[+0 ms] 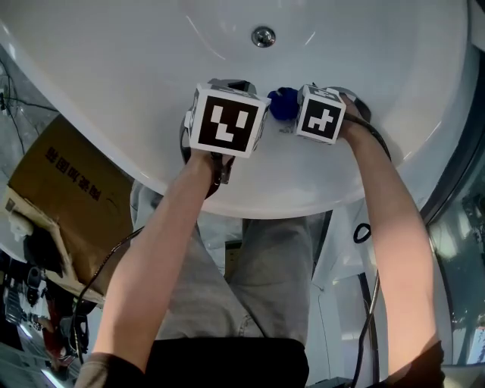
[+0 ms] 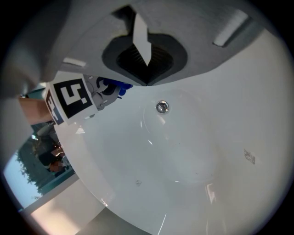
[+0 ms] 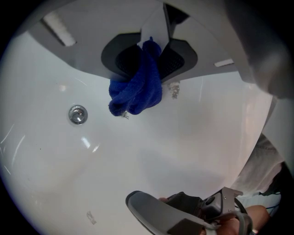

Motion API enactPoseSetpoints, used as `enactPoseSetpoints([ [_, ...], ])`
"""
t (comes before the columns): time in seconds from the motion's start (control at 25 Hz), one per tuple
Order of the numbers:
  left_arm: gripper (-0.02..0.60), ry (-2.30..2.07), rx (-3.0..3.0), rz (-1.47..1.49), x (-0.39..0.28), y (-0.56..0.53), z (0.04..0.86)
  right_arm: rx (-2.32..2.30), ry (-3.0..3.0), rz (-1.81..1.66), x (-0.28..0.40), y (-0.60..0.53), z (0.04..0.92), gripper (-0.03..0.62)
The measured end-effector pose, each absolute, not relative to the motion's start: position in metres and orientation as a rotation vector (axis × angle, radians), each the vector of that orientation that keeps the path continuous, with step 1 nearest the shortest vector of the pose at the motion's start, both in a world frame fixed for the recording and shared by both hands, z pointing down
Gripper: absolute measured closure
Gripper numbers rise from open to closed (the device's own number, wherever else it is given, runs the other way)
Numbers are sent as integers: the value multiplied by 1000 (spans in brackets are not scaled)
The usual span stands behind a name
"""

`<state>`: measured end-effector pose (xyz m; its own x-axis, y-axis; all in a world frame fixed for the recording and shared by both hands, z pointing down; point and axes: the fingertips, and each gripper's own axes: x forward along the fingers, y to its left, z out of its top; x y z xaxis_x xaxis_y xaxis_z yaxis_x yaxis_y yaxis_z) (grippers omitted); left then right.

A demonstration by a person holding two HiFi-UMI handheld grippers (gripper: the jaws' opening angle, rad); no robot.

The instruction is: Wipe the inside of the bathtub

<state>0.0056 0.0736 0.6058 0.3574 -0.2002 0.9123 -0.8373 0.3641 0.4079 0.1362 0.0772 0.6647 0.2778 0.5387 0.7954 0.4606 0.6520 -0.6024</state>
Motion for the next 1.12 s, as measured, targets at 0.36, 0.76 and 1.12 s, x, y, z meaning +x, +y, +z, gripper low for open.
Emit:
enactPoseSetpoints([
  [0.36,577,-1157,1219,587,15,63,566,-943,-1351,48,146,85,614,505],
  [0.76,577,-1164,1278,581,27,67,508,-917,-1369,93,158,101,547,505],
  [1.12,577,-1227,1320,589,16,65,446,-914,-1361,73,160,118,503,505],
])
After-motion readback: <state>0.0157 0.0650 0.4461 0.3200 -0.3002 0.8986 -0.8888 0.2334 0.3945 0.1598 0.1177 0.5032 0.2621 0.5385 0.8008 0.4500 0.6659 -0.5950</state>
